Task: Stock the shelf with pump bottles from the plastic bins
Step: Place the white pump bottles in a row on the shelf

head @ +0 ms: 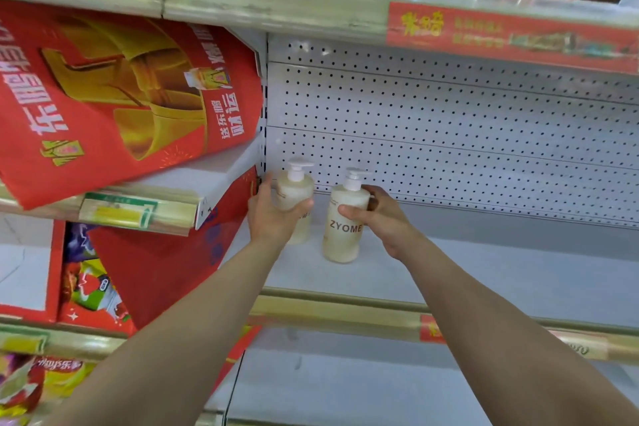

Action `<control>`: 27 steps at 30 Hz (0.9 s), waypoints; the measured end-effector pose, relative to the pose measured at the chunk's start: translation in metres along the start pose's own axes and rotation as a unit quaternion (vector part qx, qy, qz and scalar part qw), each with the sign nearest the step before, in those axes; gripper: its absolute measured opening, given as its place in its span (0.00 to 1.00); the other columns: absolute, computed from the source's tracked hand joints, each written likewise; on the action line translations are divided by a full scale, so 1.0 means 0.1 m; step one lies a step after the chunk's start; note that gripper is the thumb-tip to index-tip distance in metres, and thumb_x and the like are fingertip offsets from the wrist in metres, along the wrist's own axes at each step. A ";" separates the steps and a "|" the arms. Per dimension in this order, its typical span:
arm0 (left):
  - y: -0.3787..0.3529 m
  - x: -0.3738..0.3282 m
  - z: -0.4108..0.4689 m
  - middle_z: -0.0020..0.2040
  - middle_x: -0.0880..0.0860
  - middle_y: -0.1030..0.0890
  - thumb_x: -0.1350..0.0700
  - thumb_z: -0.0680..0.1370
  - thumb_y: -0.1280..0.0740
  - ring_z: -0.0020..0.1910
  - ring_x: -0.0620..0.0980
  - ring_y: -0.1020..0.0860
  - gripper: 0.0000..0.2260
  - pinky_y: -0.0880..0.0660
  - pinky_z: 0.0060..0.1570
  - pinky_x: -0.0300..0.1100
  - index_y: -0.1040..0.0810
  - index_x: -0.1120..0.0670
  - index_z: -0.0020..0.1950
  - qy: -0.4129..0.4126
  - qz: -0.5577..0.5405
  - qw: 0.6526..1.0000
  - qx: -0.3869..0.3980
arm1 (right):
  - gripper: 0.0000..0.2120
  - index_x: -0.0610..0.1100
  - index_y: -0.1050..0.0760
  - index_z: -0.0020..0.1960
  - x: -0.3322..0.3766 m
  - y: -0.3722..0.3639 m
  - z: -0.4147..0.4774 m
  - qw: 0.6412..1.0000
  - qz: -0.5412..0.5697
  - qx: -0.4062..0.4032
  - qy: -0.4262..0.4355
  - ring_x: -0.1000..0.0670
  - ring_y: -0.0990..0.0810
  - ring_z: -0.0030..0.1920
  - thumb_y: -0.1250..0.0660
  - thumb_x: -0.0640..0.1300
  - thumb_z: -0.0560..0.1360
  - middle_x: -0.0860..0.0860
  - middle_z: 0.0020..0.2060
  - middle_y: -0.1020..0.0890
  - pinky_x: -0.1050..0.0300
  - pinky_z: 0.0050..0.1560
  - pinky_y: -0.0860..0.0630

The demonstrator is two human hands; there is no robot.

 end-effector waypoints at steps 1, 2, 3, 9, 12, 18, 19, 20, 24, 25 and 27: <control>-0.02 0.01 0.05 0.67 0.55 0.31 0.45 0.65 0.20 0.67 0.54 0.31 0.44 0.32 0.64 0.47 0.38 0.43 0.76 -0.011 0.021 1.000 0.006 | 0.40 0.52 0.31 0.67 -0.02 0.00 0.05 1.000 -0.003 0.005 0.001 0.51 0.20 0.58 0.18 0.53 0.59 0.52 0.57 0.18 0.48 0.63 0.25; -0.04 0.02 0.10 0.65 0.54 0.29 0.46 0.64 0.19 0.64 0.53 0.29 0.44 0.31 0.60 0.44 0.37 0.43 0.76 -0.021 0.038 0.999 0.011 | 0.41 0.53 0.31 0.67 -0.03 -0.02 0.11 1.000 -0.010 0.013 0.002 0.51 0.20 0.59 0.18 0.54 0.58 0.52 0.58 0.19 0.49 0.63 0.24; -0.04 0.03 0.14 0.62 0.51 0.28 0.46 0.63 0.19 0.59 0.51 0.28 0.43 0.31 0.56 0.42 0.36 0.42 0.75 -0.028 0.045 0.998 0.017 | 0.42 0.54 0.32 0.67 -0.04 -0.03 0.15 1.000 -0.018 0.020 0.004 0.51 0.20 0.59 0.18 0.55 0.57 0.52 0.58 0.19 0.50 0.62 0.24; 0.04 0.08 0.44 0.55 0.46 0.21 0.49 0.66 0.20 0.55 0.50 0.23 0.36 0.26 0.52 0.44 0.32 0.42 0.71 -0.028 0.066 0.994 0.079 | 0.34 0.56 0.30 0.65 -0.07 -0.12 0.45 0.998 -0.046 0.018 0.027 0.60 0.22 0.57 0.19 0.53 0.62 0.58 0.57 0.20 0.62 0.50 0.26; 0.11 0.10 0.60 0.62 0.50 0.21 0.53 0.68 0.21 0.60 0.53 0.23 0.37 0.24 0.58 0.50 0.33 0.44 0.73 0.002 0.060 0.993 0.099 | 0.31 0.57 0.29 0.63 -0.08 -0.16 0.59 0.998 -0.054 0.019 0.028 0.64 0.22 0.54 0.19 0.50 0.64 0.61 0.55 0.20 0.66 0.46 0.28; 0.12 0.11 0.72 0.64 0.55 0.22 0.64 0.71 0.23 0.63 0.55 0.23 0.33 0.26 0.63 0.60 0.32 0.52 0.71 0.005 -0.015 0.989 0.149 | 0.32 0.56 0.30 0.65 -0.13 -0.21 0.78 0.998 -0.046 0.026 0.024 0.58 0.22 0.56 0.19 0.49 0.65 0.58 0.56 0.21 0.61 0.48 0.26; 0.12 0.11 0.72 0.63 0.55 0.22 0.64 0.71 0.23 0.62 0.55 0.23 0.32 0.26 0.62 0.61 0.32 0.52 0.71 0.006 -0.020 0.989 0.149 | 0.32 0.57 0.30 0.64 -0.13 -0.22 0.80 0.998 -0.047 0.026 0.023 0.59 0.22 0.55 0.19 0.49 0.65 0.58 0.56 0.21 0.62 0.47 0.26; 0.12 0.11 0.72 0.63 0.54 0.22 0.64 0.71 0.24 0.62 0.55 0.23 0.32 0.25 0.61 0.60 0.32 0.51 0.71 0.007 -0.022 0.989 0.148 | 0.32 0.58 0.30 0.64 -0.13 -0.23 0.81 0.998 -0.049 0.026 0.021 0.60 0.22 0.55 0.19 0.49 0.65 0.59 0.56 0.21 0.63 0.46 0.27; 0.11 0.13 0.72 0.63 0.53 0.22 0.64 0.71 0.24 0.62 0.53 0.23 0.33 0.25 0.60 0.52 0.33 0.51 0.72 0.001 -0.024 0.989 0.148 | 0.32 0.57 0.30 0.64 -0.14 -0.23 0.81 0.998 -0.060 0.020 0.017 0.59 0.23 0.57 0.19 0.49 0.65 0.58 0.56 0.21 0.63 0.47 0.27; 0.10 0.13 0.71 0.63 0.53 0.22 0.64 0.72 0.24 0.62 0.53 0.23 0.33 0.25 0.59 0.50 0.33 0.51 0.72 0.003 -0.024 0.989 0.149 | 0.31 0.57 0.30 0.64 -0.14 -0.23 0.80 0.998 -0.065 0.016 0.017 0.59 0.23 0.58 0.19 0.49 0.65 0.58 0.56 0.21 0.63 0.48 0.27; 0.11 0.12 0.68 0.65 0.53 0.23 0.65 0.72 0.25 0.64 0.54 0.24 0.34 0.26 0.59 0.48 0.34 0.52 0.74 0.007 -0.027 0.989 0.143 | 0.31 0.56 0.30 0.65 -0.12 -0.25 0.75 0.996 -0.086 0.009 0.015 0.57 0.23 0.61 0.20 0.50 0.67 0.58 0.58 0.21 0.60 0.53 0.26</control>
Point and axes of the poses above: each hand's wrist, its own z-axis towards the middle knuckle, its own y-axis out of the back of the hand, x = y × z, the point moved 3 cm from there along z, towards the middle knuckle
